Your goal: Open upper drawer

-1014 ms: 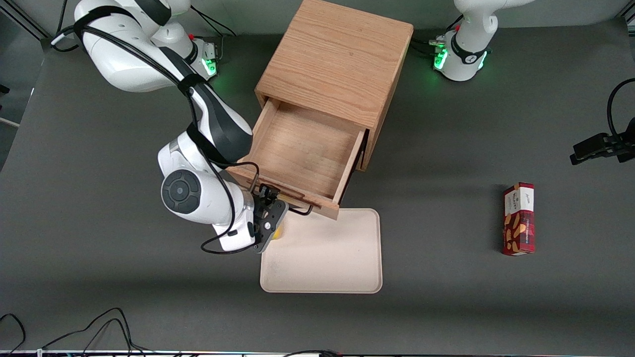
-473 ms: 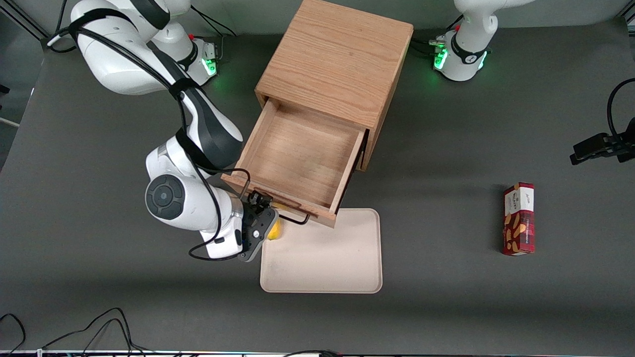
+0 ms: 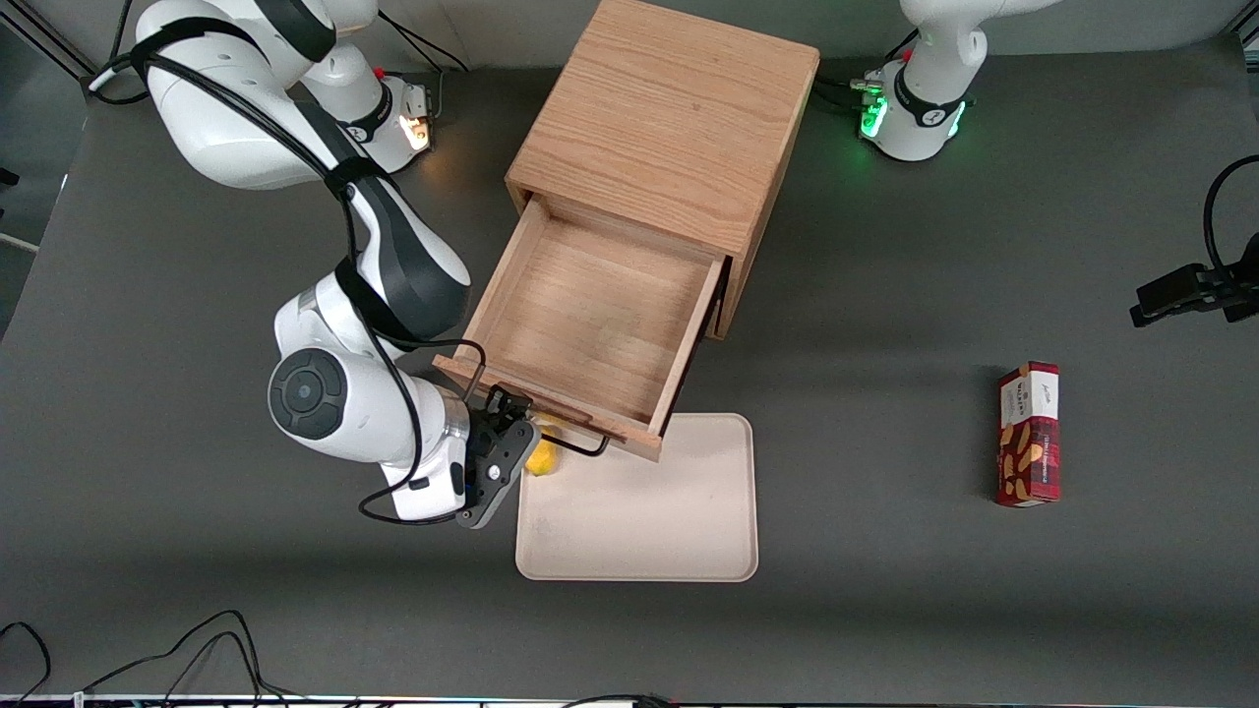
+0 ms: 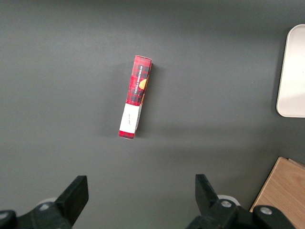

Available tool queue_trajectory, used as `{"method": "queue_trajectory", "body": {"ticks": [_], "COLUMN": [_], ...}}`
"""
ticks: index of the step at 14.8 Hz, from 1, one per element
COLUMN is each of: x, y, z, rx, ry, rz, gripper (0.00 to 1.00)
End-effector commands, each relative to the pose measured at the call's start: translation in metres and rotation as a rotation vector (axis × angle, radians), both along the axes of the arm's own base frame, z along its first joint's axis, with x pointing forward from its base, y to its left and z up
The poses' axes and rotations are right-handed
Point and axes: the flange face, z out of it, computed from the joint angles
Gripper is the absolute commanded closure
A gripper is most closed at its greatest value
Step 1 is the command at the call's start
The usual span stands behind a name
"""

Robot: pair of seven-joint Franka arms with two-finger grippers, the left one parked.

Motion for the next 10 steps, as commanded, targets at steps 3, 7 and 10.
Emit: {"method": "queue_trajectory", "body": {"ticks": [3,7,10], "x": [-0.014,-0.029,-0.052], "y": [0.004,-0.014,-0.056], "z": [0.046,0.108,0.145], "rx": [0.011,0.043,-0.001], "ry": [0.026,0.026,0.059], "rz": [-0.051,-0.097,-0.151], "gripper": [0.00,0.00,0.00]}}
